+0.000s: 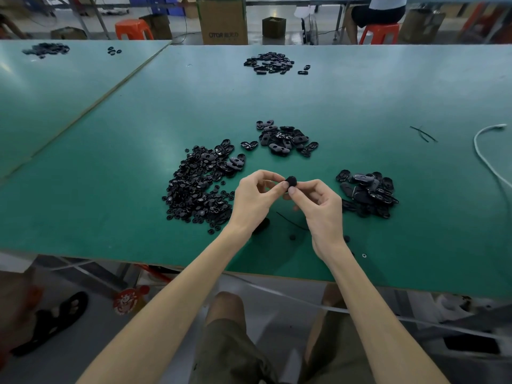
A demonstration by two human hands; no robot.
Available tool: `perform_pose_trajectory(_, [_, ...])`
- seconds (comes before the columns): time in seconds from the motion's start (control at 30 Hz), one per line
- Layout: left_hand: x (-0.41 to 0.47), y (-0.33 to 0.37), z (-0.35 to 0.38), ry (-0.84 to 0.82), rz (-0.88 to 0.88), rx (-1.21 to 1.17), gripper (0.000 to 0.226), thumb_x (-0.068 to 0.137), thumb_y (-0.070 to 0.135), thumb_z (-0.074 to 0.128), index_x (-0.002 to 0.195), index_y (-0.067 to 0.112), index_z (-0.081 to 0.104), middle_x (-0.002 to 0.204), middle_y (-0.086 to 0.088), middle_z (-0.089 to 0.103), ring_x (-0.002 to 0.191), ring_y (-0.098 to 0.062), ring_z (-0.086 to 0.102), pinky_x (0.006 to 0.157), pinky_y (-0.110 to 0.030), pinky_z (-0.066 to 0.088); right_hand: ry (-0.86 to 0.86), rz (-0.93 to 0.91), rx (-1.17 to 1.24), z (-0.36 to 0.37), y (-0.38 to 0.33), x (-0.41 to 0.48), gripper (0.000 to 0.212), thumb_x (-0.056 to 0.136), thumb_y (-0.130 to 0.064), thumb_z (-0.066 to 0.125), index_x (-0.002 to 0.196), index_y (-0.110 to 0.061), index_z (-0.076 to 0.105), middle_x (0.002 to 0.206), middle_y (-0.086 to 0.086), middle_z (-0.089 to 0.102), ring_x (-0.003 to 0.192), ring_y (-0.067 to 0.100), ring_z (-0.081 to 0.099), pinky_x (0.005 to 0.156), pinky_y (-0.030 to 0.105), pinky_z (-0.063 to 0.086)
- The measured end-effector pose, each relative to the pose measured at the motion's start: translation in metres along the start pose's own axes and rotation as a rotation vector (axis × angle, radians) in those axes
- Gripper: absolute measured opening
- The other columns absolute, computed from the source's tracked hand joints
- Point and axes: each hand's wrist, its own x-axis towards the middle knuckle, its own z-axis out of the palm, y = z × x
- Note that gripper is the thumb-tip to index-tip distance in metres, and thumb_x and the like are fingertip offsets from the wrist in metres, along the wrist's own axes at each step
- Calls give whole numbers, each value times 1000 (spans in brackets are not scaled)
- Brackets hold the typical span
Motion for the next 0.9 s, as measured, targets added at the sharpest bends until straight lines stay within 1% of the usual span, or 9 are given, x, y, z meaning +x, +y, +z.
perform_pose_trajectory(0.13, [3, -2, -6, -100, 19, -7, 6, 95, 22, 74, 100, 19, 76, 94, 6, 77, 87, -7, 68, 79, -19, 49, -19, 2, 31, 0, -1, 1, 5, 96, -15, 75, 93, -11, 76, 88, 7, 80, 90, 23, 78, 67, 21, 55])
perform_pose_trajectory(0.3, [3, -4, -13, -90, 89, -100, 5, 93, 14, 76, 98, 15, 75, 96, -1, 79, 93, -16, 74, 89, -30, 57, -42, 18, 19, 1, 0, 1, 16, 101, -19, 68, 101, -8, 79, 94, 5, 81, 91, 23, 79, 68, 21, 56])
perform_pose_trajectory(0.4, [6, -2, -16, -83, 112, -145, 5, 93, 9, 74, 97, 11, 72, 91, -6, 79, 88, -19, 75, 85, -31, 58, -75, 8, -57, 1, 1, 0, 18, 102, -22, 68, 102, -10, 82, 94, 0, 82, 90, 15, 77, 72, 18, 53])
perform_pose_trajectory(0.47, [9, 0, -19, -88, 109, -162, 5, 94, 8, 72, 99, 10, 72, 88, -10, 79, 84, -20, 75, 80, -31, 60, -54, 5, -78, 2, 2, 1, 18, 101, -22, 69, 99, -9, 81, 91, 1, 81, 85, 11, 75, 70, 19, 53])
perform_pose_trajectory(0.57, [12, 2, -24, -131, 99, -150, 8, 95, 6, 72, 102, 8, 74, 87, -9, 79, 78, -18, 75, 76, -31, 61, 9, 9, -11, 1, 2, 2, 13, 98, -20, 73, 103, -8, 74, 94, 8, 79, 83, 15, 73, 64, 24, 55])
perform_pose_trajectory(0.63, [12, 1, -26, -193, 102, -101, 9, 93, 5, 73, 101, 7, 76, 85, -8, 78, 75, -18, 74, 75, -33, 61, -1, 1, -7, 0, 3, 2, 9, 96, -18, 75, 104, -12, 74, 95, 4, 78, 85, 16, 72, 64, 24, 55])
perform_pose_trajectory(0.7, [12, 0, -26, -227, 95, -85, 10, 92, 5, 74, 102, 7, 77, 82, -6, 77, 73, -19, 72, 75, -33, 61, -36, -3, -40, -1, 4, 2, 6, 94, -13, 77, 99, -16, 76, 92, -1, 78, 85, 12, 71, 65, 23, 55])
perform_pose_trajectory(0.8, [10, -2, -22, -193, 49, -135, 13, 92, 8, 75, 105, 9, 76, 81, -2, 77, 71, -15, 71, 72, -27, 60, -48, 10, -47, -2, 5, 2, 7, 92, -10, 78, 96, -15, 76, 88, -2, 79, 82, 9, 71, 64, 21, 54])
perform_pose_trajectory(0.9, [7, -2, -17, -135, -17, -211, 12, 92, 11, 76, 104, 8, 74, 84, -4, 78, 74, -12, 71, 69, -24, 57, -54, 28, -30, -2, 5, 3, 8, 90, -10, 81, 95, -13, 75, 86, 0, 79, 78, 9, 72, 64, 21, 55])
